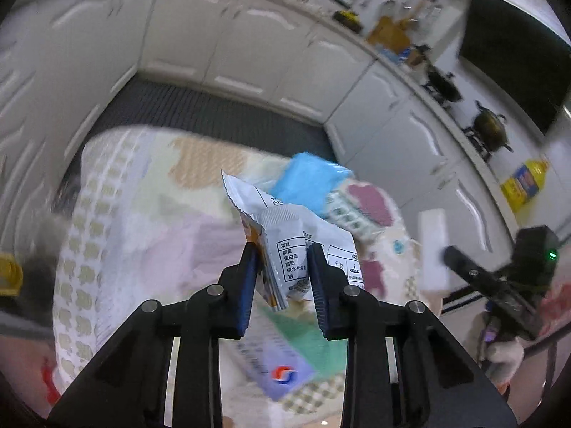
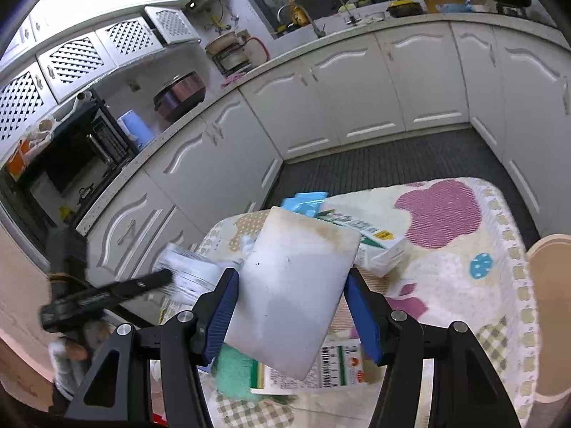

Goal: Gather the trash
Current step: 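Carry the white sponge and clear wrapper to the beige bin and release both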

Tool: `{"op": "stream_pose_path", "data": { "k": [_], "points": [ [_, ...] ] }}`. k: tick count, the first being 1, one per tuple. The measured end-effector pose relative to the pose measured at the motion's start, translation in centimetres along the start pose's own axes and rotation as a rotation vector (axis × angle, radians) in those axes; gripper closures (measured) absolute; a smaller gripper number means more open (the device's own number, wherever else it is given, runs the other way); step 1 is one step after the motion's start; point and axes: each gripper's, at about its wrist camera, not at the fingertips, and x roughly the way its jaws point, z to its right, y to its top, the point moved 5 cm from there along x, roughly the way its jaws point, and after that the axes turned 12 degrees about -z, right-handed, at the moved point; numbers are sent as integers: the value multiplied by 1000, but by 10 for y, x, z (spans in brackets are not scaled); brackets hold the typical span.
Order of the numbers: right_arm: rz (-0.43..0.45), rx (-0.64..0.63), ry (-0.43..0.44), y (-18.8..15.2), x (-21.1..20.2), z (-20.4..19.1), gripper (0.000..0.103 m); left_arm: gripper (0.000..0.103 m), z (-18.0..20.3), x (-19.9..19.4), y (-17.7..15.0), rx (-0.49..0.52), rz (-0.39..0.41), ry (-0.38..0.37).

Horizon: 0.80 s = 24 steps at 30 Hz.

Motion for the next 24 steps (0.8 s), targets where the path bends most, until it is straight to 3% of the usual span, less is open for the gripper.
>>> {"op": "stream_pose_path", "data": {
  "k": [11, 24],
  "points": [
    [44, 51, -110, -12, -43, 50, 44, 77, 96, 16, 6, 166, 19, 19],
    [56, 180, -291, -46, -90, 163, 44, 77, 218, 90, -11, 370, -31, 95]
  ]
}}
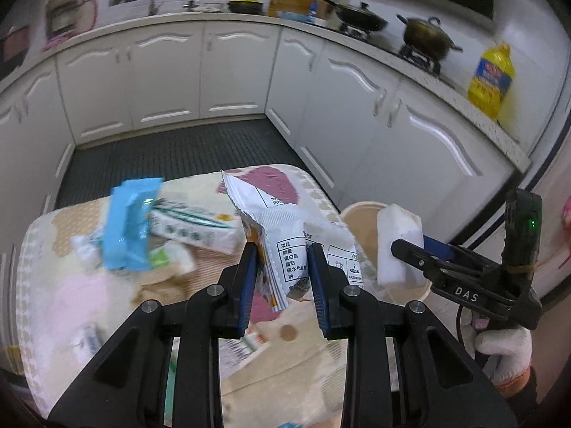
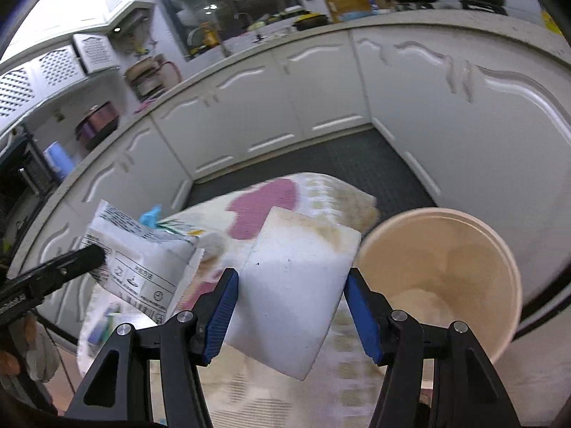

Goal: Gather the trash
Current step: 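Carry the white sponge and clear wrapper to the beige bin and release both, then move both tools back over the table toward the blue wipe pack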

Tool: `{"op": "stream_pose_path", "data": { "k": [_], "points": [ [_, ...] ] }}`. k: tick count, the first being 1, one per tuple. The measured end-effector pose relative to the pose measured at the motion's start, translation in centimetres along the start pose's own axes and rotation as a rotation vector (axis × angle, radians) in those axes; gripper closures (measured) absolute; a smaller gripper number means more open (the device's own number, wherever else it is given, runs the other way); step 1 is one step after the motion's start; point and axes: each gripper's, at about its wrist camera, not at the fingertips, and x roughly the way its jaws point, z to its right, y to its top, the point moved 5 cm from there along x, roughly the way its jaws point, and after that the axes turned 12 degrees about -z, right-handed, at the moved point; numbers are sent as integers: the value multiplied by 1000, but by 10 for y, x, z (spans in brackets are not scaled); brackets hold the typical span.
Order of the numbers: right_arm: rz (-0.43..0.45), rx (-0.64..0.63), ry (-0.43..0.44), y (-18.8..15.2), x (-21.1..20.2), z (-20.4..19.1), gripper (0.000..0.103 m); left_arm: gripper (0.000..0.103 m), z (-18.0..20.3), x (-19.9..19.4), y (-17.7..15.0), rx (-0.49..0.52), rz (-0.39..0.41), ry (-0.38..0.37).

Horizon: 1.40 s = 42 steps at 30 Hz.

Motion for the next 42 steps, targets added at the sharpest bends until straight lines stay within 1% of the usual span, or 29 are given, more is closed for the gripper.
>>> {"op": "stream_pose_path", "data": {
  "k": [6, 12, 16, 18, 20, 22, 24, 26, 27, 28, 30, 36, 42],
  "points": [
    [-13, 58, -52, -6, 3, 50, 44, 77, 49, 32, 12, 45, -28, -12],
    [-33, 133, -82, -13, 8, 99, 44, 77, 89, 66, 21, 73, -51, -15],
    [-69, 175, -113, -22, 17, 131, 44, 77, 108, 92, 23, 81, -77, -18],
    [-84, 193, -130, -27, 22, 143, 43, 76, 116, 105, 24, 88, -82, -3],
    [-97, 215, -144, -31, 28, 154, 40, 76, 120, 116, 24, 84, -87, 4],
    [-103, 234, -162, -36, 31, 162, 38, 75, 122, 126, 24, 70, -95, -9],
    [-106, 242, -173, -39, 32, 167, 36, 75, 125, 136, 24, 71, -110, -30],
    [-107, 240, -182, -41, 30, 172, 34, 74, 126, 141, 22, 77, -126, -35],
    [-107, 239, -184, -41, 30, 171, 33, 67, 127, 142, 21, 78, -131, -36],
    [-106, 240, -184, -41, 29, 172, 32, 56, 127, 144, 20, 78, -136, -40],
    [-106, 249, -186, -42, 29, 172, 31, 50, 127, 146, 18, 73, -144, -61],
    [-98, 263, -177, -41, 25, 166, 31, 50, 125, 142, 14, 80, -147, -62],
    [-90, 246, -172, -36, 22, 153, 31, 50, 123, 126, 11, 89, -125, -53]
  ]
}}
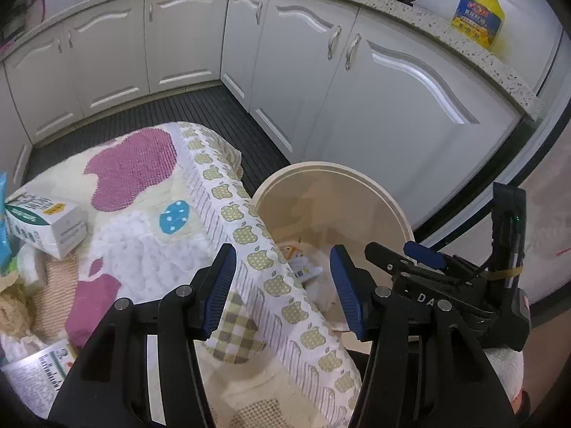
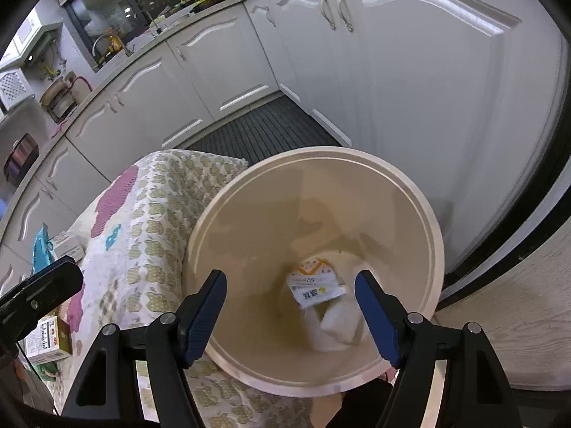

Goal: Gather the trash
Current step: 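Move both tools back over the table toward the blue wipe pack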

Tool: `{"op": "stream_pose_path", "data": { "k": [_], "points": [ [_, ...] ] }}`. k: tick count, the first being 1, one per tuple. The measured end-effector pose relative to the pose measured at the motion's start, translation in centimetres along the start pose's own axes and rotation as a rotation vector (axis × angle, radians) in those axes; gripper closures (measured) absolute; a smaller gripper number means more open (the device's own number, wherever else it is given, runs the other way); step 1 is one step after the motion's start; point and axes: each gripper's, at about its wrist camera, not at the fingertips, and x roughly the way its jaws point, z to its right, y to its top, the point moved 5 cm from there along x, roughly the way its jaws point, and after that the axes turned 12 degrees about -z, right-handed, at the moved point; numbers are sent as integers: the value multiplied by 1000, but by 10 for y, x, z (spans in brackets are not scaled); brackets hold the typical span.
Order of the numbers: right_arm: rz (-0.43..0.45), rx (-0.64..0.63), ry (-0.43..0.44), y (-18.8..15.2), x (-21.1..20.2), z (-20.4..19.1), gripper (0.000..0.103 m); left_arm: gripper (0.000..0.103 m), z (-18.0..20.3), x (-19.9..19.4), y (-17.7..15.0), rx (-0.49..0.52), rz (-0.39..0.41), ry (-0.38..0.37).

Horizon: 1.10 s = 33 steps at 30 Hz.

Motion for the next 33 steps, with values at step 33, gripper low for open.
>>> {"op": "stream_pose_path", "data": {
  "k": [33],
  "points": [
    [13, -327, 268, -13, -31, -234, 24, 30, -218, -176, -63, -242, 170, 116]
  ]
}}
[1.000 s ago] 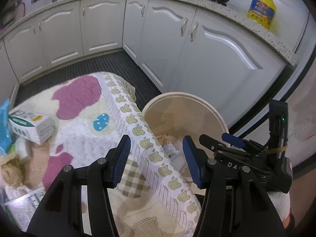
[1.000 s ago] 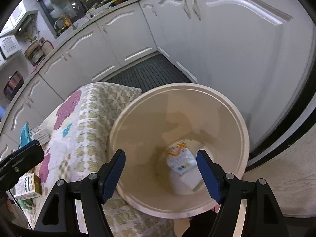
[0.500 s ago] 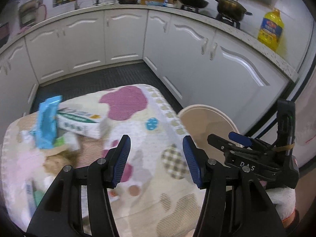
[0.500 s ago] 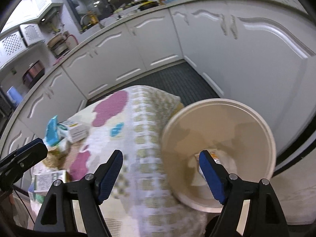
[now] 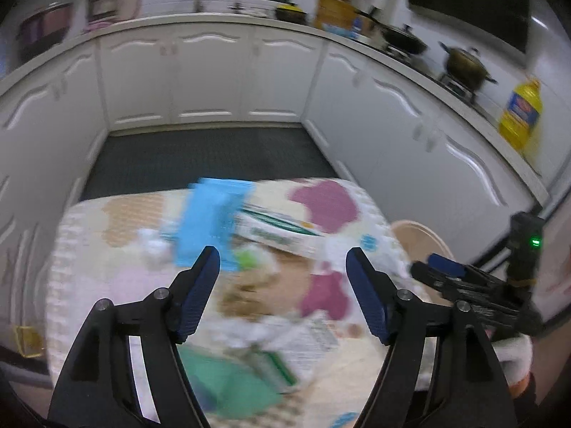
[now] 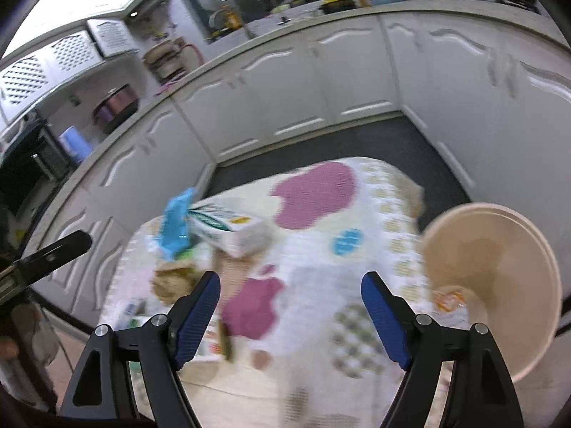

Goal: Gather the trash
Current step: 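Move both tools back over the table toward the blue wipe pack, then grasp the blue wipe pack with the right tool while the left tool grasps a clear plastic bag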

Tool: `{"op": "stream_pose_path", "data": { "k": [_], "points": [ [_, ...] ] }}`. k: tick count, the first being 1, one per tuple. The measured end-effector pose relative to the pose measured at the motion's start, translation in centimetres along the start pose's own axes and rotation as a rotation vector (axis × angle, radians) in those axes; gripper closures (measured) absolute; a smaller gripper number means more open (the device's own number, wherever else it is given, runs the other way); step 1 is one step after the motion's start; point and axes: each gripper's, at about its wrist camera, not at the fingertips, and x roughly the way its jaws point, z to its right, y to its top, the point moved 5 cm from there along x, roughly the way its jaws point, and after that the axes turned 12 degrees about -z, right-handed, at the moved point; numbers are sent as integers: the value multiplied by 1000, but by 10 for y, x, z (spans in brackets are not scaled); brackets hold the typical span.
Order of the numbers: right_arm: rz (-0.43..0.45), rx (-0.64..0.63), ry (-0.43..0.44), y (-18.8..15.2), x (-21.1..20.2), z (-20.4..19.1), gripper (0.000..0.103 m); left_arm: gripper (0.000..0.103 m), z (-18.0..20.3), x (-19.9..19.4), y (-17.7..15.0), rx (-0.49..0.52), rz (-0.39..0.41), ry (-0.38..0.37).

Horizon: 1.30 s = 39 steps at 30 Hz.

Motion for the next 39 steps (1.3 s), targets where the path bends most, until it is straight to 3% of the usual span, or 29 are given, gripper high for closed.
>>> {"op": "stream_pose_path", "data": {
  "k": [10, 17, 21, 27, 29, 31, 39],
  "points": [
    [-51, -171, 105, 48, 55, -93, 23, 30, -117, 22, -4, -105, -40, 27],
    [-88, -209, 165, 88, 117, -131, 19, 30, -152, 56, -2, -101, -96, 6],
    [-125, -217, 157, 106, 155, -143, 17, 30, -169, 68, 3, -126, -105, -24],
    [-198, -227, 176, 114, 194, -153, 19, 30, -179, 77, 10, -114, -116, -59],
    [-206, -252, 183, 111, 198, -154, 47, 30, -180, 81, 12, -102, -123, -62],
    [-217, -283, 186, 107, 199, -157, 60, 30, -180, 84, 14, -95, -128, -69],
    [-145, -316, 237, 101, 154, -148, 70, 30, -162, 97, 26, -14, -140, -90]
  ]
}}
